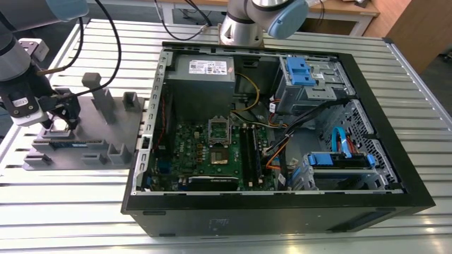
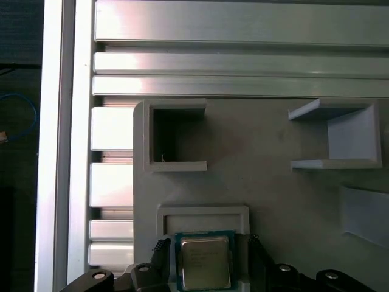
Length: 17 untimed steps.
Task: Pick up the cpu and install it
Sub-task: 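Place the cpu into insertion slot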
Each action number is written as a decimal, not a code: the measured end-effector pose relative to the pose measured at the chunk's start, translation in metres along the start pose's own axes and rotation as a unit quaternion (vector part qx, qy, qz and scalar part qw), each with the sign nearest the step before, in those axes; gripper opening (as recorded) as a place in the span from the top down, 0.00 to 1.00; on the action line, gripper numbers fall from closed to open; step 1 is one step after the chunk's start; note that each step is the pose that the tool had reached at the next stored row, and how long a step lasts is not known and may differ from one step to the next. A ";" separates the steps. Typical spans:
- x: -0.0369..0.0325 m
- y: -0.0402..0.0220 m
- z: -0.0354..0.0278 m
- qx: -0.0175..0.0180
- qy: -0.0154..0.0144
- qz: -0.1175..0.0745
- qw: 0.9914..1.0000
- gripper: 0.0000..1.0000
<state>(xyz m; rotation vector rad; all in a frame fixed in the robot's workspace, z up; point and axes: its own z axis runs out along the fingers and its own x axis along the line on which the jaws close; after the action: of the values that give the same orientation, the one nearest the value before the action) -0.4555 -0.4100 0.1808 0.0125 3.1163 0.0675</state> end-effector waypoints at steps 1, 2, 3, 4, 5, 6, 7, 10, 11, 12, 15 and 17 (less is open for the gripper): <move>0.0003 0.0000 0.0000 0.000 0.000 0.000 1.000 0.38; 0.0003 0.0000 -0.0001 0.000 0.000 0.000 1.000 0.38; 0.0004 0.0000 -0.0001 0.000 0.000 0.000 1.000 0.38; 0.0005 0.0000 -0.0002 0.000 0.000 0.000 1.000 0.38; 0.0005 0.0000 -0.0001 0.000 0.000 0.000 1.000 0.38; 0.0005 0.0000 -0.0001 0.000 0.000 0.000 1.000 0.38; 0.0005 0.0000 -0.0001 0.000 0.000 0.000 1.000 0.38; 0.0006 0.0000 -0.0001 0.000 0.000 0.000 1.000 0.38; 0.0006 0.0000 -0.0001 0.000 0.000 0.000 1.000 0.38; 0.0006 0.0000 -0.0001 0.000 0.000 0.000 1.000 0.38; 0.0007 0.0000 -0.0001 0.000 0.000 0.000 1.000 0.39; 0.0008 0.0000 -0.0002 0.000 0.000 0.000 1.000 0.52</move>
<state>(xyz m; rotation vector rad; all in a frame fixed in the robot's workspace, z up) -0.4563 -0.4100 0.1809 0.0125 3.1165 0.0674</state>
